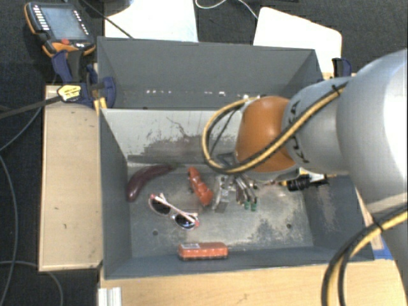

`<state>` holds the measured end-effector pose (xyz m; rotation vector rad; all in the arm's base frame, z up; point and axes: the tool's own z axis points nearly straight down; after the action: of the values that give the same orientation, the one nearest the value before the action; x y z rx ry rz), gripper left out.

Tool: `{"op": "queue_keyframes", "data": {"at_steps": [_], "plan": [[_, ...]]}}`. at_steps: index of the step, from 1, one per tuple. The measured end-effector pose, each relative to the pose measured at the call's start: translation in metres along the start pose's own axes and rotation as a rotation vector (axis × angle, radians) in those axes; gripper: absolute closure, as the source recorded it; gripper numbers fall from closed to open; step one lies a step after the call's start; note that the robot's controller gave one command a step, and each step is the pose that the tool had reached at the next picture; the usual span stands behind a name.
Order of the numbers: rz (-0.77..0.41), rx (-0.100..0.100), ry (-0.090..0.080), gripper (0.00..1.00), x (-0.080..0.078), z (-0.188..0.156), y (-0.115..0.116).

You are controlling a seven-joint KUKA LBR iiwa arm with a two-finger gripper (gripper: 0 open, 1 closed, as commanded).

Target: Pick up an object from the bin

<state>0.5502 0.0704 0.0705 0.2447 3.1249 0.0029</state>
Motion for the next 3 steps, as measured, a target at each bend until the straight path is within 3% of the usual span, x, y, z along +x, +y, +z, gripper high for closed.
{"op": "queue_keyframes", "data": {"at_steps": [1, 2, 3], "plan": [[-0.001, 0.0, 0.0, 0.0, 0.0, 0.0, 0.0], [-0.001, 0.0, 0.0, 0.0, 0.0, 0.0, 0.0], [0.102, 0.001, 0.004, 0.0, 0.017, 0.0, 0.028]]}}
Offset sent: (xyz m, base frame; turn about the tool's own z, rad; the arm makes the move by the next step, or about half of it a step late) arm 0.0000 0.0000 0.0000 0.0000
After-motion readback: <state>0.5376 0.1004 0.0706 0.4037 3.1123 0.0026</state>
